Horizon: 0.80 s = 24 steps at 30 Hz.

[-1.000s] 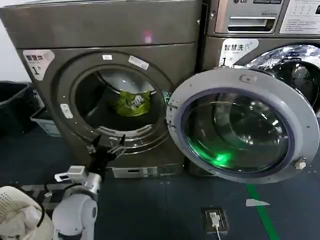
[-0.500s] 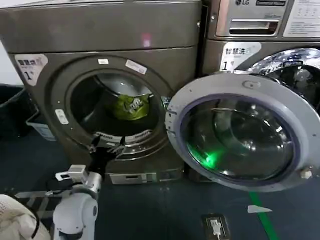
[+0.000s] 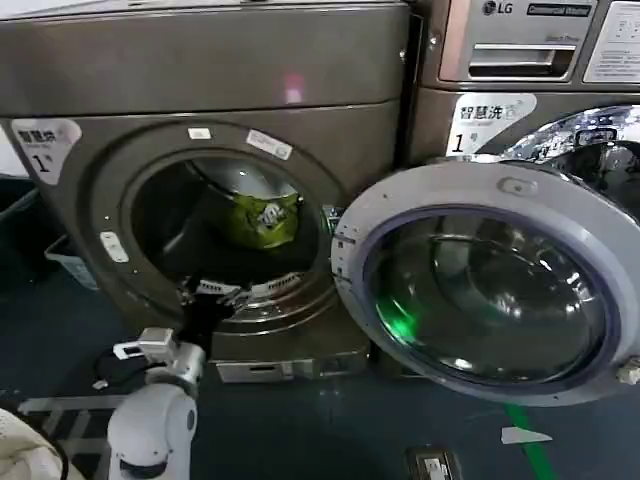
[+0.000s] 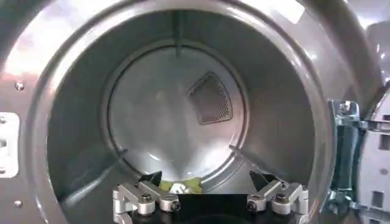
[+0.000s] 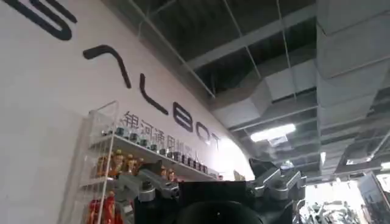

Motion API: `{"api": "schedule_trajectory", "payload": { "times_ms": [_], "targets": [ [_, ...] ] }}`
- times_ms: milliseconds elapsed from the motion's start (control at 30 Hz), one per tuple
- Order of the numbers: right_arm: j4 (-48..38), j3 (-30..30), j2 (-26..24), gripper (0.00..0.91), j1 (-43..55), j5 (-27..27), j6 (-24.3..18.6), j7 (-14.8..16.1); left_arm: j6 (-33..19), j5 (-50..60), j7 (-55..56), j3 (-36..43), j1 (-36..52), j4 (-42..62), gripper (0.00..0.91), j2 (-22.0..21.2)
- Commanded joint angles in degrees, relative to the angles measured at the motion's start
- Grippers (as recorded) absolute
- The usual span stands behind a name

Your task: Grasp the clothes from the dryer.

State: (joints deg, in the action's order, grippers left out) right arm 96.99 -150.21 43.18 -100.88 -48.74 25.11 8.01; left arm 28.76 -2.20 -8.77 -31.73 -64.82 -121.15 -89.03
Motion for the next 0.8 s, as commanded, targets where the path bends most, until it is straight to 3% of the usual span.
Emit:
{"api": "schedule_trajectory", "payload": {
  "times_ms": [33, 800],
  "targets": [
    [0.07, -0.01, 0.09, 0.907, -0.02, -0.03, -0.03, 0.03, -0.06, -0.01, -0.02, -0.01, -0.17, -0.25, 0.907, -0.03],
    [-0.27, 0.53, -0.54, 0.907, 0.62, 0.16, -0.11, 0.32, 0.05, 0.14, -0.14, -0.13, -0.13, -0.06, 0.907, -0.30]
  ]
}}
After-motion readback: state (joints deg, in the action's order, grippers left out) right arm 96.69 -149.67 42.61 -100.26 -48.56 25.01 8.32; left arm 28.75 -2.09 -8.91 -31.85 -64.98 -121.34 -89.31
